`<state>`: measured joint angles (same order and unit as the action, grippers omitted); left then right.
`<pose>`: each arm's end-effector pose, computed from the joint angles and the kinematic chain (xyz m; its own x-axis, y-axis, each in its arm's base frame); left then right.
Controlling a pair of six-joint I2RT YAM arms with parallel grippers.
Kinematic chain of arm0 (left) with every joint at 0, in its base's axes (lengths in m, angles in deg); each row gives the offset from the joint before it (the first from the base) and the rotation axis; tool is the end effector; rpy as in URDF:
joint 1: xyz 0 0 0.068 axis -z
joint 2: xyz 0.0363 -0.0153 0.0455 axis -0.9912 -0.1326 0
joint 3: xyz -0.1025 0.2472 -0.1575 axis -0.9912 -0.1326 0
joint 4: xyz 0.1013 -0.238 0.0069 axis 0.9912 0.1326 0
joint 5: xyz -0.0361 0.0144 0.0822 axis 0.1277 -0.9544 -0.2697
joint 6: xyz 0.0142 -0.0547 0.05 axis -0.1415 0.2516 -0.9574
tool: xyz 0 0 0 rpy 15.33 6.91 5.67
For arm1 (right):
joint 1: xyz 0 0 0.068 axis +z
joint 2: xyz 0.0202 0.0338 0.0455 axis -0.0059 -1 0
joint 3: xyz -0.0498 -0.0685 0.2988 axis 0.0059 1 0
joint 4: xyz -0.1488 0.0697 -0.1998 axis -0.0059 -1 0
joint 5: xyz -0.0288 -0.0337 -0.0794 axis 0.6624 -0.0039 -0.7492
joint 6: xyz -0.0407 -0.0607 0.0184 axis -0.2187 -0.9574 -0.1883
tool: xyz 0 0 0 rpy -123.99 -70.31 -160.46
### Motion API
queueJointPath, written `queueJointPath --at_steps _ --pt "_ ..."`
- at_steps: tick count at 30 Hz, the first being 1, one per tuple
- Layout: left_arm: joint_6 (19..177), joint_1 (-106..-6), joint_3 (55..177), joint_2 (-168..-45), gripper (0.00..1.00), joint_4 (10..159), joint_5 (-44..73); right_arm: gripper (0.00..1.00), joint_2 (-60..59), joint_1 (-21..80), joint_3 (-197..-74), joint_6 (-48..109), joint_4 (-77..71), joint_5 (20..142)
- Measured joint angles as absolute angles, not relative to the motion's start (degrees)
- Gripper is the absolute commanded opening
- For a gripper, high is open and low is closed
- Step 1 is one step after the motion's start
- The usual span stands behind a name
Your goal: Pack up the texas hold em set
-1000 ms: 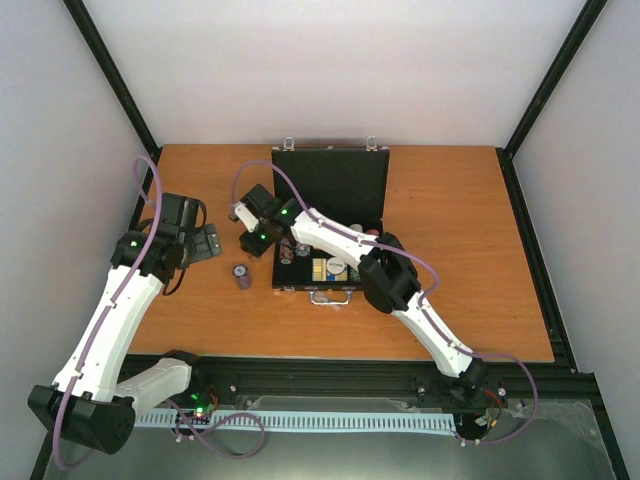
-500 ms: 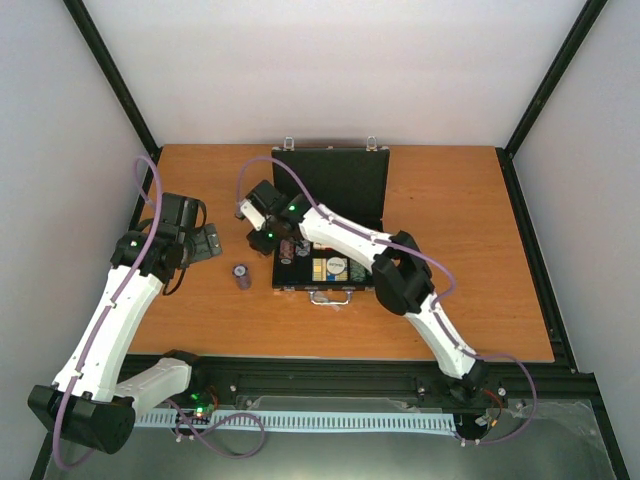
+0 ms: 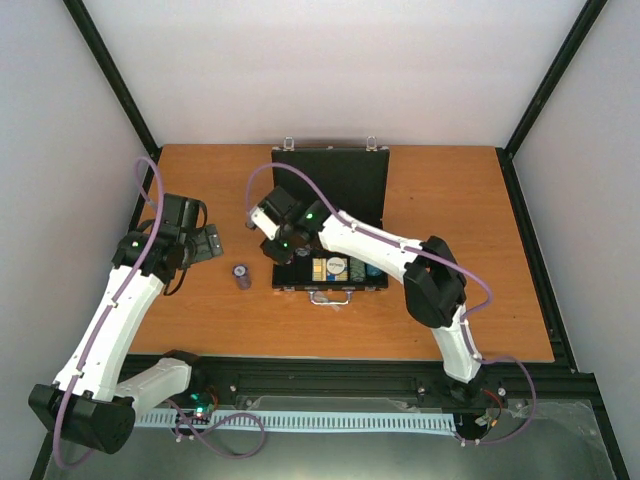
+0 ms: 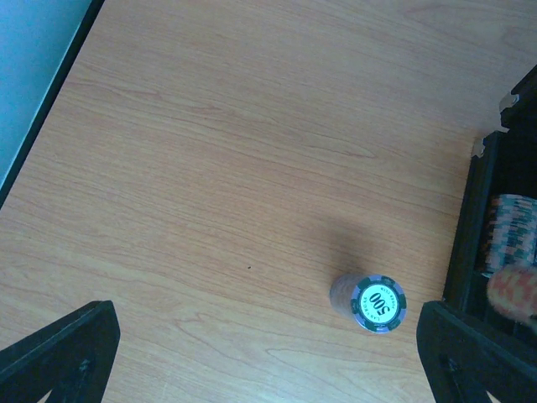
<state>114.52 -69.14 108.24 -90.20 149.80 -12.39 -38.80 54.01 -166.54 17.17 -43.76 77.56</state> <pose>0.1708 -0.0193 0.3432 -0.7464 -0.2854 -0.6012 -0.3436 0.9389 -0.0191 0.2912 0.4038 0.2697 -0.3843 -0.7159 -0.5830 -0.8780 0.4786 -0.0090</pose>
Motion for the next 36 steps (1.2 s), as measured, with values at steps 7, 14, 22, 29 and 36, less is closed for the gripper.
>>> queueJointPath --at_steps 7,14,22,29,36 --pt "114.5 -69.1 108.1 -90.2 1.0 149.5 -12.0 0.03 -38.6 57.1 -158.0 16.0 -42.4 75.4" --pt "114.5 -69.1 108.1 -90.2 1.0 149.5 -11.8 0.03 -36.2 57.4 -150.7 15.3 -33.7 71.1" --pt "114.5 -69.1 107.9 -90.5 1.0 149.5 -11.6 0.03 -34.7 59.9 -143.7 13.0 -22.4 63.0" --pt "114.5 -69.1 107.8 -90.7 1.0 149.5 -11.6 0.03 -34.5 61.9 -139.7 11.1 -14.5 54.9" --pt "114.5 -69.1 107.6 -90.9 1.0 149.3 -11.6 0.06 -34.8 61.9 -138.7 10.5 -12.1 52.3"
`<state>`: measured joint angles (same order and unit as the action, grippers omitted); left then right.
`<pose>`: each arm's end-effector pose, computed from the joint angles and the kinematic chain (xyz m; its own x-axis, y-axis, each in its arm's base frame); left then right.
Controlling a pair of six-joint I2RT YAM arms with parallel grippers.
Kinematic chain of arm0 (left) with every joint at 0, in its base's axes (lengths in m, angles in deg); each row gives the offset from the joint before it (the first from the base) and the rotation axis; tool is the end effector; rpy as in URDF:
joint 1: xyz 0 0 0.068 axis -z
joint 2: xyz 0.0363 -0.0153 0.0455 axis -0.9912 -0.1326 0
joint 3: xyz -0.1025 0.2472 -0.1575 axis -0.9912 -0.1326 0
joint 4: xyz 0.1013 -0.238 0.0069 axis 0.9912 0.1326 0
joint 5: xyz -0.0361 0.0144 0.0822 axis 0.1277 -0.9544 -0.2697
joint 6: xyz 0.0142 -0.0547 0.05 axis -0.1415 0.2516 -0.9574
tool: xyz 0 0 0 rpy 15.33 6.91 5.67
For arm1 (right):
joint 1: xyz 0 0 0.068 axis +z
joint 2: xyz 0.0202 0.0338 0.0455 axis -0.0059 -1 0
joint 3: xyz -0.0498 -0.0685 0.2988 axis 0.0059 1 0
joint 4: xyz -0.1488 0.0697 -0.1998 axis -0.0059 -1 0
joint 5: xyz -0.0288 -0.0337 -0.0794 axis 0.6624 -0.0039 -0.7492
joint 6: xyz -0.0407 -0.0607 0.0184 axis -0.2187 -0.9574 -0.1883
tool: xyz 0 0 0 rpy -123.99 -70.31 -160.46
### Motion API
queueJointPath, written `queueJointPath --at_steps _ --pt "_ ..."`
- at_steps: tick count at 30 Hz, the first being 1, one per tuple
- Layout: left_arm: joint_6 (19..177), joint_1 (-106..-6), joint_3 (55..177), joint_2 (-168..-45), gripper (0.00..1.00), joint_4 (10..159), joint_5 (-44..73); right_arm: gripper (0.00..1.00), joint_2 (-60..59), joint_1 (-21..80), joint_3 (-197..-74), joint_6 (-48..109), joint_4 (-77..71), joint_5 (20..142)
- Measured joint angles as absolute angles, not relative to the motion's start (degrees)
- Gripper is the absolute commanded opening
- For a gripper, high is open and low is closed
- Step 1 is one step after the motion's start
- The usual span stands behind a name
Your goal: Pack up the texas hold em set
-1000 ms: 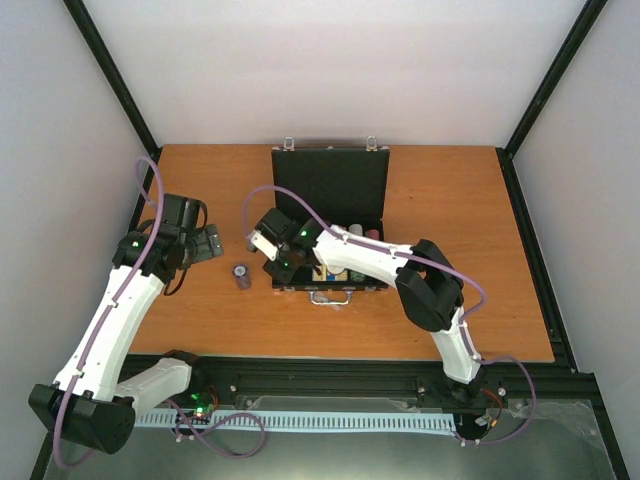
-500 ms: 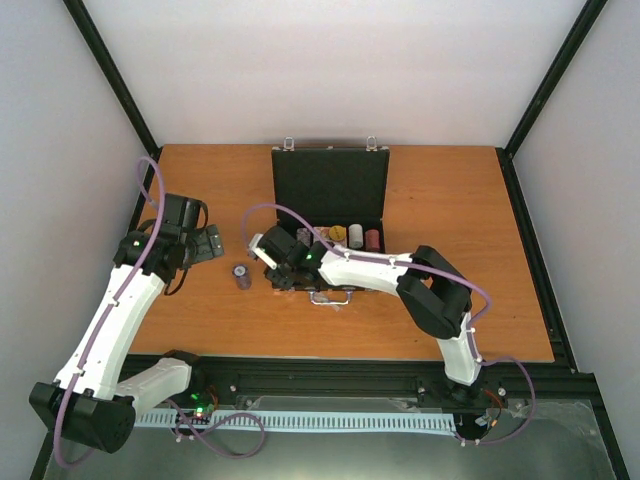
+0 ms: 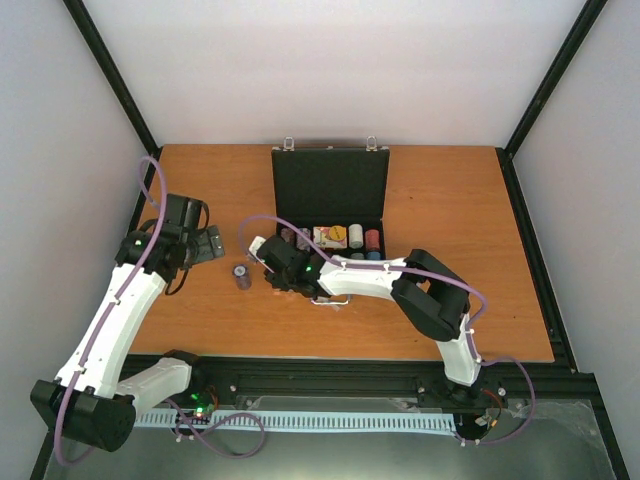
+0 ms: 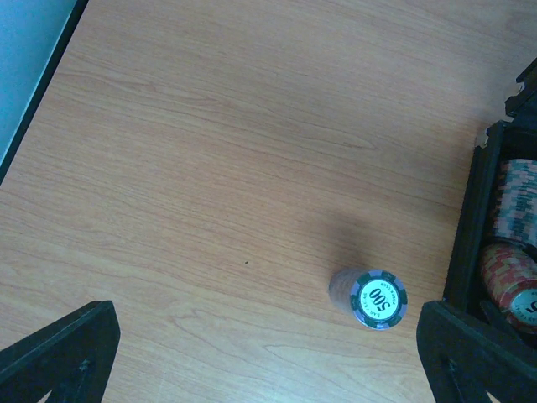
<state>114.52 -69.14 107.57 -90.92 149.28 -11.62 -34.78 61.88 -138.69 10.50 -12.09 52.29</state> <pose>0.1742 -0.0209 0.3381 -0.7588 -0.2845 -0.5859 -0.3372 0.9412 -0.0203 0.2446 0.4033 0.1933 -0.1766 -0.7747 -0.6072 -0.7625 0.4978 -0.4133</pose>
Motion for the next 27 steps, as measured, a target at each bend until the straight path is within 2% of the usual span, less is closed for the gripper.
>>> queueJointPath --at_steps 5,10,18,20,24,27 --pt "114.5 -69.1 107.0 -90.9 1.0 149.2 -11.6 0.16 -34.7 61.9 -139.0 11.6 -13.8 53.8" --pt "114.5 -69.1 106.4 -90.9 1.0 149.2 -11.6 0.34 -34.2 61.1 -140.4 12.6 -17.8 58.2" --pt "114.5 -69.1 106.0 -90.9 1.0 149.2 -11.5 0.54 -33.0 60.5 -140.0 14.7 -20.5 63.6" --pt "114.5 -69.1 106.0 -90.9 1.0 149.2 -11.5 0.62 -32.9 60.5 -139.8 15.4 -22.0 66.0" --pt "114.5 -69.1 106.0 -90.8 1.0 149.2 -11.4 0.7 -32.5 60.6 -139.6 16.3 -24.9 69.0" --pt "114.5 -69.1 106.0 -90.6 1.0 149.2 -11.2 0.71 -32.3 60.5 -139.5 16.7 -26.5 70.1"
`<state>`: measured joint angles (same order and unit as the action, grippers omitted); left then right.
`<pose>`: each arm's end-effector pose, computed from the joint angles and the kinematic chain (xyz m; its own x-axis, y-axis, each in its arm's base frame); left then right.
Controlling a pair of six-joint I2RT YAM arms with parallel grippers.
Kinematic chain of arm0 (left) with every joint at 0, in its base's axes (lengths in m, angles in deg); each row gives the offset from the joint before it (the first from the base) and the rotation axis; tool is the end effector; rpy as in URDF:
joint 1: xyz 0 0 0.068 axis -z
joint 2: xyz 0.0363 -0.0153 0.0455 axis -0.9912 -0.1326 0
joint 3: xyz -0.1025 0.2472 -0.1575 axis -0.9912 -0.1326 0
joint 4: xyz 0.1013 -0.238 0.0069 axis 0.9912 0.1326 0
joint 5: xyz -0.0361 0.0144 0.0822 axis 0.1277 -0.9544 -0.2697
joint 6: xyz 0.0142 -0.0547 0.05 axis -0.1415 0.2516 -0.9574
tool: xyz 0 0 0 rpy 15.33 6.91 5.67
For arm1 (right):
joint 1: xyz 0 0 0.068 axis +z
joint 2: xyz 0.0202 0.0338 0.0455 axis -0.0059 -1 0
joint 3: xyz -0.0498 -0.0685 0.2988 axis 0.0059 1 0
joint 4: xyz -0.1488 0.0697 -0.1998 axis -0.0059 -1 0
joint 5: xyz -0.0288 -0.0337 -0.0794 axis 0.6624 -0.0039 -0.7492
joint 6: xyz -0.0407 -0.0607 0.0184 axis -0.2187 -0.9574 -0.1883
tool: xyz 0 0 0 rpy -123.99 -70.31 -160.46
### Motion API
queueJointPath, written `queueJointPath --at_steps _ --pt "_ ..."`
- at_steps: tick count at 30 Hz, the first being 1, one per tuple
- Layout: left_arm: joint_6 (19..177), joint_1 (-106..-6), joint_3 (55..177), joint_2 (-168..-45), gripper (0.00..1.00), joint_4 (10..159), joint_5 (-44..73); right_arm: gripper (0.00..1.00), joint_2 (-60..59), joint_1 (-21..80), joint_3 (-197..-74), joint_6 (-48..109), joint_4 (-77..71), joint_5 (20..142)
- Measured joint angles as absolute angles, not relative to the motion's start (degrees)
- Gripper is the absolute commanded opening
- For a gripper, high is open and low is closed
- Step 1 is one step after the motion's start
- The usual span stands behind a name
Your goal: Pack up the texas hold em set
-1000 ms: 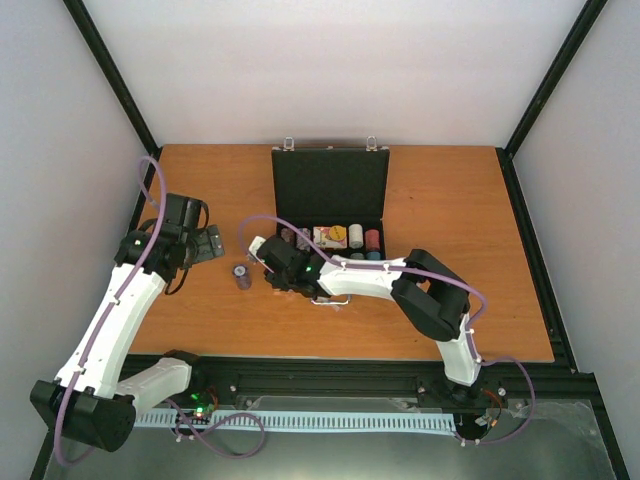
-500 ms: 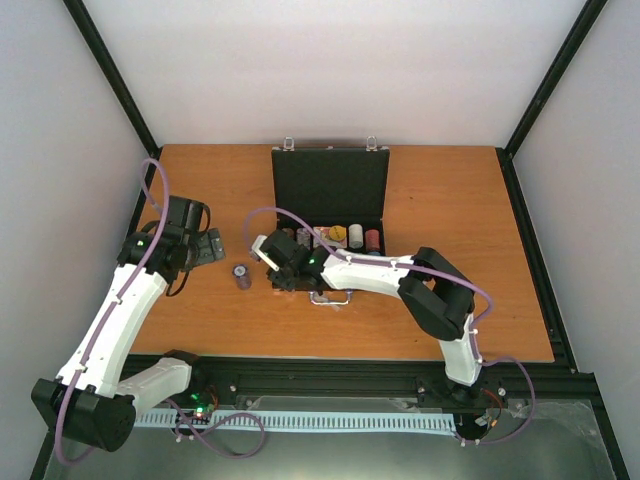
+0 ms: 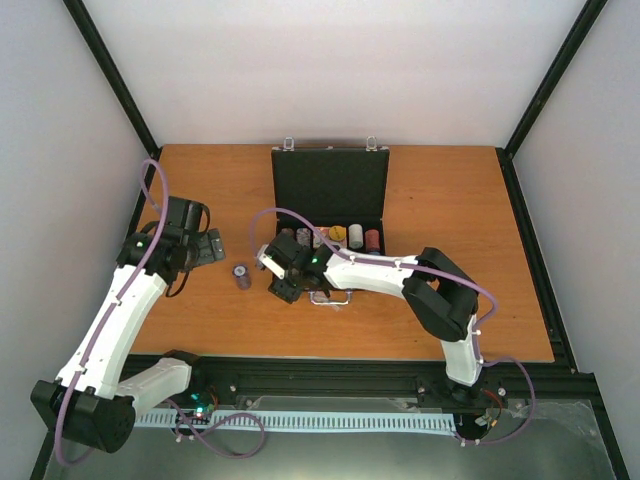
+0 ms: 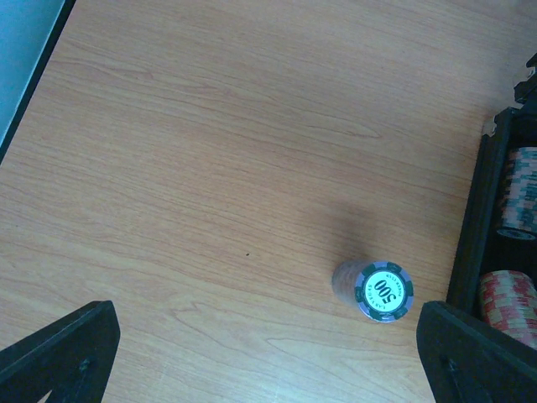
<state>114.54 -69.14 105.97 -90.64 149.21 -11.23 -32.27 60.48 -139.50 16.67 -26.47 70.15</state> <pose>0.1721 -0.0209 0.3303 -0.7727 -0.2825 -0.5684 -0.3345 0.9423 -0.0136 0.2253 0.3851 0.1929 -0.3129 -0.7926 -0.5233 -0.8959 0.4293 -0.1146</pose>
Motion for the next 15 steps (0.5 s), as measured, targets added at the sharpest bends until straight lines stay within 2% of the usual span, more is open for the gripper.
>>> queueJointPath --at_steps 4,7,15 --pt "114.5 -69.1 106.0 -90.3 1.0 149.2 -11.1 0.89 -31.7 60.4 -138.8 17.5 -26.8 71.3" --pt "114.5 -69.1 106.0 -90.0 1.0 149.2 -11.1 0.99 -31.2 60.5 -138.6 18.4 -29.4 73.3" --pt "114.5 -69.1 106.0 -89.7 1.0 149.2 -10.9 1.0 -29.7 61.2 -140.9 19.3 -37.2 78.5"
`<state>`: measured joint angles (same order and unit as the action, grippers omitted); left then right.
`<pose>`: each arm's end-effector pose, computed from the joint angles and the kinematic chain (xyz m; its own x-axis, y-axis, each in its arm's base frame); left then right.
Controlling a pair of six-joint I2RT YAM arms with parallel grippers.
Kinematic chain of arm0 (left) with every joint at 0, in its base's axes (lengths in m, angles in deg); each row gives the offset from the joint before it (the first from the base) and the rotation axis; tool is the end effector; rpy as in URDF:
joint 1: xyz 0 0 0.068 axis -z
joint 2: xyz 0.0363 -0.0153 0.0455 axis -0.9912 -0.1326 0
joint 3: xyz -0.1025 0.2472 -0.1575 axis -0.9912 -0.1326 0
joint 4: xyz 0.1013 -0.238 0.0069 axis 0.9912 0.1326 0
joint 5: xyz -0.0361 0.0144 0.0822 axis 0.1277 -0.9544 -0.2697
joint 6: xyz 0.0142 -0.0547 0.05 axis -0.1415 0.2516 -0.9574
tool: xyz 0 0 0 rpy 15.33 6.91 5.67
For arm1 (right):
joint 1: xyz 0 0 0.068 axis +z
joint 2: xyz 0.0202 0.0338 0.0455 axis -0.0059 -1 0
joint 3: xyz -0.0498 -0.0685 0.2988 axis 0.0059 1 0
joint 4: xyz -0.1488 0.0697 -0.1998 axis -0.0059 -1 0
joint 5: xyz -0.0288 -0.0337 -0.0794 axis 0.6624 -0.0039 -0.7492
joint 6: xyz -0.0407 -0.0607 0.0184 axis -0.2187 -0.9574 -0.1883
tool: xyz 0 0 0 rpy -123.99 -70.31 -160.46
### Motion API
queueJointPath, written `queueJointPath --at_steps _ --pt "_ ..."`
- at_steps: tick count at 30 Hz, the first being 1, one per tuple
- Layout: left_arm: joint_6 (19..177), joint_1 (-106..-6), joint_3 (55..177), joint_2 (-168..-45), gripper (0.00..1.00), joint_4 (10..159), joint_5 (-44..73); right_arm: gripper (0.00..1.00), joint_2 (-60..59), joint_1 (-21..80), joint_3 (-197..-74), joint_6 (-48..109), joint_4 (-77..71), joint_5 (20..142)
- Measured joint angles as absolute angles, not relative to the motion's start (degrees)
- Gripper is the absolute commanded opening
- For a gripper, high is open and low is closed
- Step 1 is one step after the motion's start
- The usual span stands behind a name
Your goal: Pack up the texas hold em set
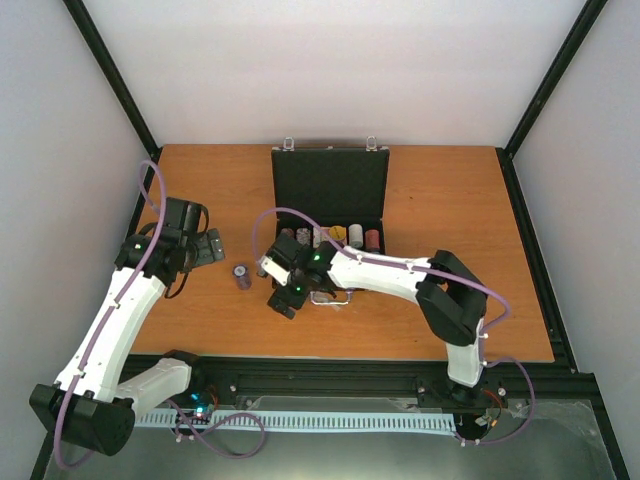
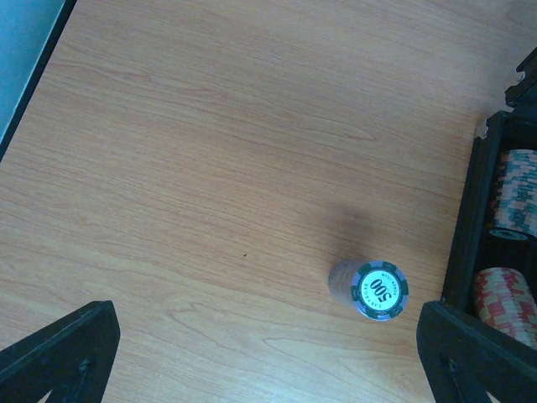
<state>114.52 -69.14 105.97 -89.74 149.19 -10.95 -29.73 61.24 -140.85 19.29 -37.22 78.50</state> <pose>0.1688 -0.0204 0.3326 -0.7651 -0.2847 -0.5775 -0.3316 0.9431 -0.0256 0.2015 0.3735 0.2062 -0.3688 -0.8223 -0.4335 -0.9202 0.3887 0.0454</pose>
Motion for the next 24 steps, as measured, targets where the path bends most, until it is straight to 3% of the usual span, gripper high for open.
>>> queueJointPath --at_steps 15,24 --pt "114.5 -69.1 105.6 -89.6 1.0 148.8 -10.5 1.0 -30.0 54.7 -148.8 26.1 -41.5 68.0" --pt "114.5 -69.1 105.6 -89.6 1.0 148.8 -10.5 1.0 -31.8 54.9 -148.8 26.2 -42.6 68.1"
